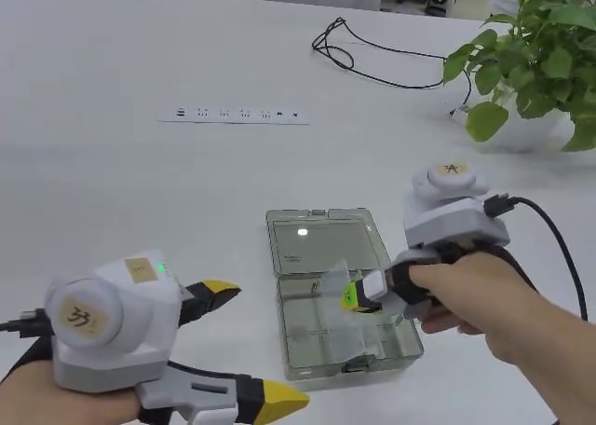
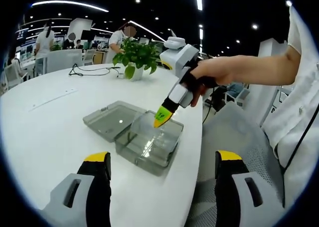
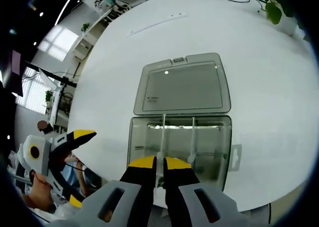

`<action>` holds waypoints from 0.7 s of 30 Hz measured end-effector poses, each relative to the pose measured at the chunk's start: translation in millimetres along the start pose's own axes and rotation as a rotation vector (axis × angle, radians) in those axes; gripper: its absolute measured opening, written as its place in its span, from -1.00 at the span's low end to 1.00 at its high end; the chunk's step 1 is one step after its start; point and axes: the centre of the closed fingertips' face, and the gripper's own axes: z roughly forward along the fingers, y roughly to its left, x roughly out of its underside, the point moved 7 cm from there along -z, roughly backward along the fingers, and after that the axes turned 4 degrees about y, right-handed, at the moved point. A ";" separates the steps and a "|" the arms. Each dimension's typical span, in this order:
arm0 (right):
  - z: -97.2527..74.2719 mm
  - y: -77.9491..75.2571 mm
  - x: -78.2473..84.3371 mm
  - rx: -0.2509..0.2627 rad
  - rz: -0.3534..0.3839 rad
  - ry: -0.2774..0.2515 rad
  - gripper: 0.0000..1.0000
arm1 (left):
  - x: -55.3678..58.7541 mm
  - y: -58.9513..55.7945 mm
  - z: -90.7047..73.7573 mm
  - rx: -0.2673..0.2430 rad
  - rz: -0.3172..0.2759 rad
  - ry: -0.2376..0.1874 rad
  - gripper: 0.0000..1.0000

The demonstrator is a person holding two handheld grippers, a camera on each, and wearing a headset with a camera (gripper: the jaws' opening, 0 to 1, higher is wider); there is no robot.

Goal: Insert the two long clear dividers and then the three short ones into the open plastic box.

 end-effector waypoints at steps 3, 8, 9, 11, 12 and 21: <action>1.9 0.3 0.0 0.002 -0.008 -0.002 -0.87 | -0.1 -1.3 1.2 0.005 -0.006 -0.004 0.74; 3.9 5.4 -0.1 0.007 -0.038 0.000 -0.87 | 0.3 -1.7 2.2 0.007 -0.012 -0.004 0.74; 3.8 5.4 0.0 0.010 -0.042 -0.001 -0.87 | 0.1 -1.6 2.0 0.006 -0.012 -0.006 0.74; 4.6 3.4 -0.6 0.017 -0.046 0.001 -0.87 | -0.1 -0.9 1.6 0.006 -0.020 -0.009 0.73; 5.3 3.1 -0.8 0.015 -0.045 0.001 -0.87 | 0.1 -0.4 1.6 0.005 -0.022 -0.009 0.73; 8.1 6.4 -2.2 0.042 -0.106 0.002 -0.87 | 1.0 0.3 2.3 0.003 -0.023 -0.001 0.72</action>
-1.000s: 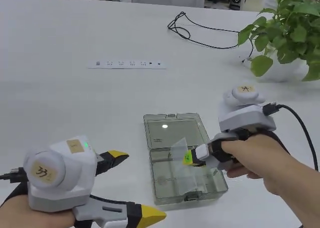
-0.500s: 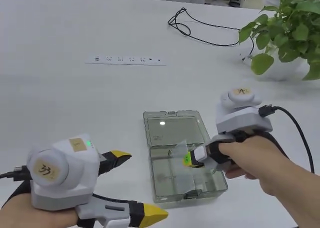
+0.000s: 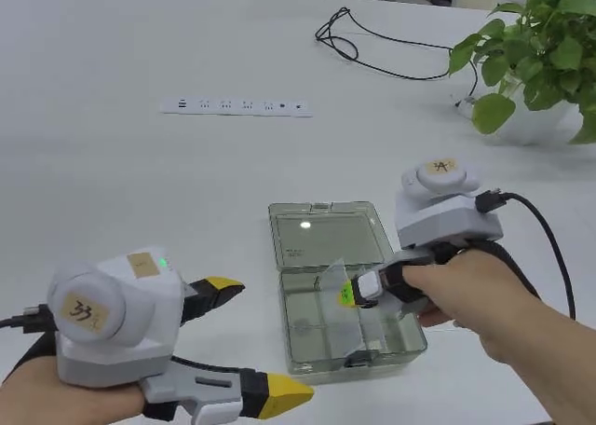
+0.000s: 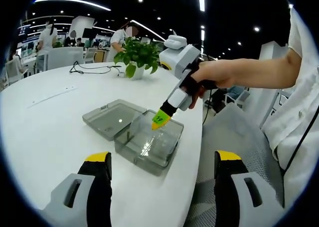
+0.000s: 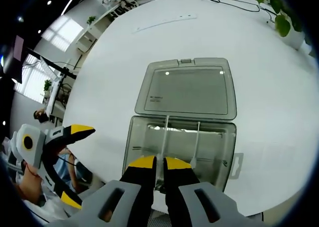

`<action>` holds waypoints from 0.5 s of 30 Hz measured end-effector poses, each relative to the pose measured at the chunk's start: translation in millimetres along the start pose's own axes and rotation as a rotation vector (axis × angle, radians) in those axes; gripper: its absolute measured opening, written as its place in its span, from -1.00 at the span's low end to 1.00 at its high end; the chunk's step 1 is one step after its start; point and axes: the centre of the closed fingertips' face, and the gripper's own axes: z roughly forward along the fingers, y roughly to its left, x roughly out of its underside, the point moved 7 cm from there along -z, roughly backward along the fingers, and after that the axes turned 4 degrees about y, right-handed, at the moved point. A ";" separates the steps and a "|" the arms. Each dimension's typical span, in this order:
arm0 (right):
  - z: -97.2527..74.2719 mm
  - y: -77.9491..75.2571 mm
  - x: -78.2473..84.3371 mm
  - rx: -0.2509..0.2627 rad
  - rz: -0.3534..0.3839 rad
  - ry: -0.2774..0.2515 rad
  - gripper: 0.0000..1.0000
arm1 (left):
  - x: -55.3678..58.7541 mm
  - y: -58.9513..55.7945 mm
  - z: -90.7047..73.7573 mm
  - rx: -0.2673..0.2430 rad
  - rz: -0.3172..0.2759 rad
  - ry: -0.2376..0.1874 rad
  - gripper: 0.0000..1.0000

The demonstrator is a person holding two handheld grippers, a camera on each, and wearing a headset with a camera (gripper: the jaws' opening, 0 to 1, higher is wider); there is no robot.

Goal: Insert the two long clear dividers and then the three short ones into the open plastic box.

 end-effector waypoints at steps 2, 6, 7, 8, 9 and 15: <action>0.3 1.0 -0.4 0.006 -0.013 0.004 -0.87 | -0.1 0.1 0.2 -0.001 -0.004 -0.001 0.73; -1.7 4.0 -1.8 0.028 -0.056 0.003 -0.87 | 0.3 0.3 0.5 -0.002 -0.006 0.001 0.73; -2.1 4.5 -2.7 0.037 -0.071 0.003 -0.87 | 0.4 0.4 0.4 -0.003 -0.006 0.002 0.73; -2.4 5.8 -3.7 0.041 -0.083 0.004 -0.87 | 0.5 0.3 0.5 -0.003 -0.008 0.002 0.73; -2.6 6.3 -4.2 0.046 -0.091 0.006 -0.87 | 0.5 0.2 0.5 -0.003 -0.010 0.002 0.73; 0.3 6.8 -3.3 0.058 -0.125 0.013 -0.87 | 0.3 0.0 1.2 -0.004 -0.014 0.002 0.73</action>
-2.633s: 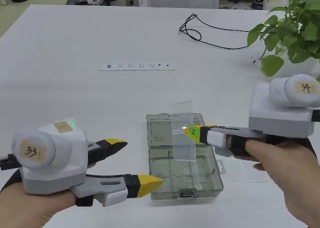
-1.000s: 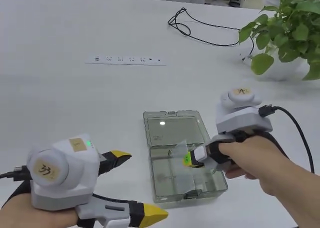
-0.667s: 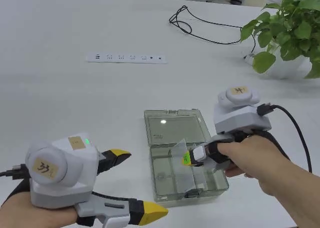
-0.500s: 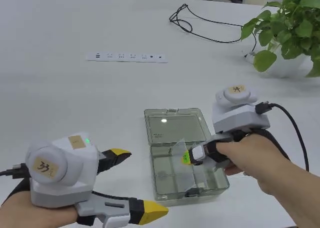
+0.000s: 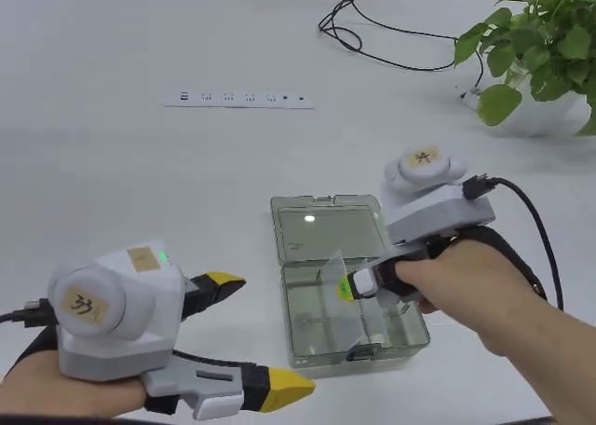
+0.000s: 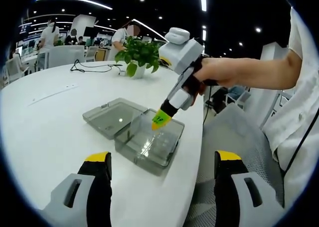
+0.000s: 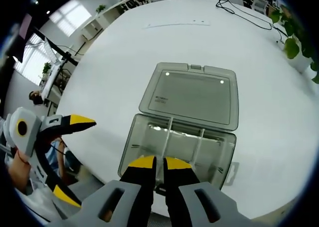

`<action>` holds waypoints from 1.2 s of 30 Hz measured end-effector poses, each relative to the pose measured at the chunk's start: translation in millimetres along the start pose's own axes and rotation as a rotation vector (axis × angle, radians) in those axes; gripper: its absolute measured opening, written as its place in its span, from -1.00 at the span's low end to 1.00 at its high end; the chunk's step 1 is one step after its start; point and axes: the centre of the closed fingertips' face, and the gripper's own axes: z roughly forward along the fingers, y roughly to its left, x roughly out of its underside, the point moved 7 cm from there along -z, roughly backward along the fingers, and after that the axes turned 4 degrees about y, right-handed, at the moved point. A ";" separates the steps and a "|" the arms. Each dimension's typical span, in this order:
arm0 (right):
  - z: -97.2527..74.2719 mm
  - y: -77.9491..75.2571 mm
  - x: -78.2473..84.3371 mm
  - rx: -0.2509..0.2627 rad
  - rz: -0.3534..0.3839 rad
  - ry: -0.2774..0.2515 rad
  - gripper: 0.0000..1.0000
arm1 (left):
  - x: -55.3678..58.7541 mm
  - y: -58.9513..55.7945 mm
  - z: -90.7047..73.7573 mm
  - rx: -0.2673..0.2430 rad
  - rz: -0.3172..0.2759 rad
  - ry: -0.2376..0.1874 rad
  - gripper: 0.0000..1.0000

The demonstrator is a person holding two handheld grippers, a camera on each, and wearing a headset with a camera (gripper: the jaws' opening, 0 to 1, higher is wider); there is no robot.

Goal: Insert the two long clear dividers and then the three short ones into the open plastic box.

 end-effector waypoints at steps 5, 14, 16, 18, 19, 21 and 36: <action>2.3 1.0 1.2 0.006 -0.016 0.003 -0.87 | -0.4 0.3 0.2 -0.001 -0.001 0.001 0.73; 10.4 5.2 -0.3 -0.016 -0.045 -0.005 -0.85 | 0.5 -0.1 0.8 -0.003 -0.001 0.008 0.74; 13.8 5.2 0.6 -0.019 -0.054 -0.006 -0.84 | 0.2 -0.2 0.8 -0.003 0.000 0.009 0.75; 16.9 4.2 0.8 -0.027 -0.045 -0.007 -0.83 | -0.2 0.0 0.6 -0.003 0.001 0.009 0.76; 18.0 3.7 0.9 -0.030 -0.043 -0.007 -0.83 | -0.3 0.4 0.4 -0.005 0.000 0.010 0.76; 21.5 2.0 1.8 -0.037 -0.039 -0.006 -0.82 | -0.3 0.8 0.4 -0.006 -0.001 0.013 0.75; 28.8 -4.1 8.3 -0.110 -0.006 -0.045 -0.78 | -5.3 -2.0 -2.3 -0.031 -0.002 0.012 0.75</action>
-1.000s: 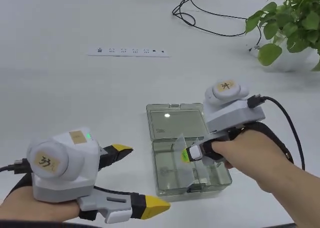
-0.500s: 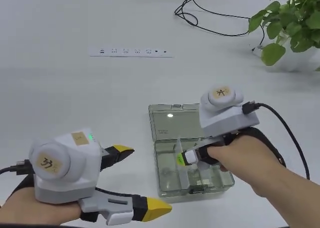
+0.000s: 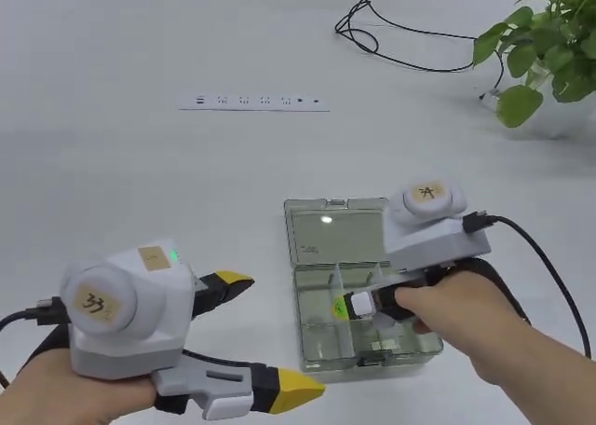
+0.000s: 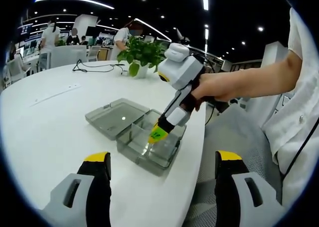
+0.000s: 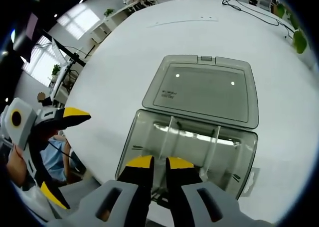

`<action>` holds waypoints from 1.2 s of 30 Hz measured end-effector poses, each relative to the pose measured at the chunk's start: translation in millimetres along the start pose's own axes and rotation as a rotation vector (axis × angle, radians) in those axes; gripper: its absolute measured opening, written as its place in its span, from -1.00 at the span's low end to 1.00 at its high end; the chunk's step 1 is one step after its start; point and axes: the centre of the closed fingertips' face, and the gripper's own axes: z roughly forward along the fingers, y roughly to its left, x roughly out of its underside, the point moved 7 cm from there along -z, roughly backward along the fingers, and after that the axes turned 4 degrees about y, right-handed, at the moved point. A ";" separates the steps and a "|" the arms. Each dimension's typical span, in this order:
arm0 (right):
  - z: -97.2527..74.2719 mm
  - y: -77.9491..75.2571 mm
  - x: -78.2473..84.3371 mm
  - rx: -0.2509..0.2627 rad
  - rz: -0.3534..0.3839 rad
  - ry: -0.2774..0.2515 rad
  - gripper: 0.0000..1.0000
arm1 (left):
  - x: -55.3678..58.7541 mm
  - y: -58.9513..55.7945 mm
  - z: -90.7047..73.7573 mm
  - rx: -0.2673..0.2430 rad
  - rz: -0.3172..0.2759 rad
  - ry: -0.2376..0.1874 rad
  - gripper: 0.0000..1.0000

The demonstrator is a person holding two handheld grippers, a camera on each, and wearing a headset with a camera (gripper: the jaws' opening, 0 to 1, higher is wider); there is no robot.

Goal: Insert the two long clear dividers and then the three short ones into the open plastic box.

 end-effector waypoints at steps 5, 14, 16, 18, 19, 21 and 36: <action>0.0 -0.5 1.9 -0.028 0.004 -0.021 -0.74 | -2.2 -4.9 -4.1 -0.020 -0.002 -0.001 0.76; -10.2 0.8 1.3 -0.085 0.015 -0.082 -0.63 | -8.4 -13.3 -15.3 -0.074 0.003 -0.003 0.76; -14.7 2.3 1.0 -0.100 0.008 -0.094 -0.62 | -9.6 -15.5 -17.1 -0.085 0.005 -0.004 0.75; -20.3 3.6 0.9 -0.115 0.003 -0.109 -0.61 | -11.6 -18.8 -19.6 -0.099 0.004 -0.008 0.76; -24.0 4.6 0.4 -0.123 -0.007 -0.128 -0.61 | -12.2 -20.1 -20.6 -0.104 0.003 -0.012 0.76; -28.6 5.1 1.1 -0.133 -0.013 -0.135 -0.60 | -13.9 -24.1 -23.0 -0.118 -0.002 -0.020 0.76; -79.5 -0.8 2.8 -0.220 -0.171 -0.253 -0.34 | -16.3 -47.8 -29.4 -0.189 0.001 -0.032 0.82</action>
